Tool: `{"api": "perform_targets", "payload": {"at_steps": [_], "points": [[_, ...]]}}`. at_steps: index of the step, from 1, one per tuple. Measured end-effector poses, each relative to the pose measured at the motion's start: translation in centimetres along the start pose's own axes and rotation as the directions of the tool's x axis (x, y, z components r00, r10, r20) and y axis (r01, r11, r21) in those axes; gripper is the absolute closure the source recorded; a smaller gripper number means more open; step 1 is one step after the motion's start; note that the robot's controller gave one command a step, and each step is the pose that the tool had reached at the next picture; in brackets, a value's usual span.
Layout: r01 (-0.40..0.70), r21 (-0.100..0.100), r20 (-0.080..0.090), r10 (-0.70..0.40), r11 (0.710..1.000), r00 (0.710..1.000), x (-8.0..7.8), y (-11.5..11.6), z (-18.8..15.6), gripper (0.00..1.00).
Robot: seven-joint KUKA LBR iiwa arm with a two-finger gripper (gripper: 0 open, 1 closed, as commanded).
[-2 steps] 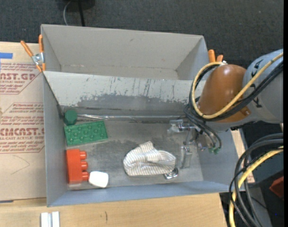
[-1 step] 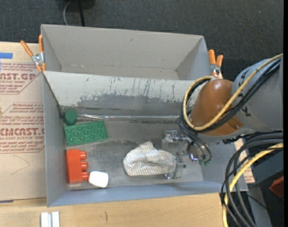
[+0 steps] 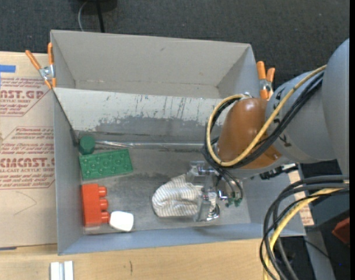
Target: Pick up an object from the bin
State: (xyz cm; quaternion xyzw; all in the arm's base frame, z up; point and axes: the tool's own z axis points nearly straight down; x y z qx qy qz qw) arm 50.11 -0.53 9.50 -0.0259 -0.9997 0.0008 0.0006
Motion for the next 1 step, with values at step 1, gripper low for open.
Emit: {"api": "perform_targets", "payload": {"at_steps": [1], "points": [[0.142, -0.004, 0.003, -0.142, 0.99, 0.99, 0.4, 4.06, 2.41, 1.0]]}}
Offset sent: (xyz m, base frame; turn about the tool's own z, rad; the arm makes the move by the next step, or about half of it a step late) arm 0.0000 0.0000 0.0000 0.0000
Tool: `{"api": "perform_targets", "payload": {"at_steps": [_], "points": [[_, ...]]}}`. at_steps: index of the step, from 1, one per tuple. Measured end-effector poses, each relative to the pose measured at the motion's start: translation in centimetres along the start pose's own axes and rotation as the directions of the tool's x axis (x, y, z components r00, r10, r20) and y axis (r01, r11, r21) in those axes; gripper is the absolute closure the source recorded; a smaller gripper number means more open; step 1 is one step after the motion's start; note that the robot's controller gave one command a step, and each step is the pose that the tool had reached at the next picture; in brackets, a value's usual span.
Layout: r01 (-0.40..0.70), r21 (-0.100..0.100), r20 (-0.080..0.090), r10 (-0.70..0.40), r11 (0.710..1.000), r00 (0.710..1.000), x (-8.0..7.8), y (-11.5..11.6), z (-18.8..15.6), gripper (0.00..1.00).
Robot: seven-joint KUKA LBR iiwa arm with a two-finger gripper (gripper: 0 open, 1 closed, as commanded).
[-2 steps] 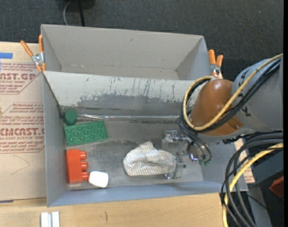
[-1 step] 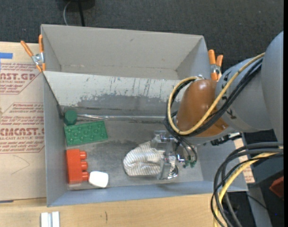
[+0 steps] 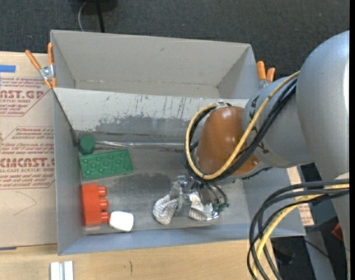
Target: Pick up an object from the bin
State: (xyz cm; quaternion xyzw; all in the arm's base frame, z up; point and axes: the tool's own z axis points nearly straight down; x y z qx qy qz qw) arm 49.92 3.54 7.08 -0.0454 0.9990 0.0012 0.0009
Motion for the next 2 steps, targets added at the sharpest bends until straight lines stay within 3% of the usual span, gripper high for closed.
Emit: {"api": "perform_targets", "payload": {"at_steps": [1, 2], "points": [[0.0, 0.0, 0.0, 0.0, 1.0, 1.0, 0.0, 0.0, 0.0, 1.0], [0.012, 0.0, -0.001, -0.012, 1.0, 1.0, 0.4, 0.0, -16.5, 1.0]]}}
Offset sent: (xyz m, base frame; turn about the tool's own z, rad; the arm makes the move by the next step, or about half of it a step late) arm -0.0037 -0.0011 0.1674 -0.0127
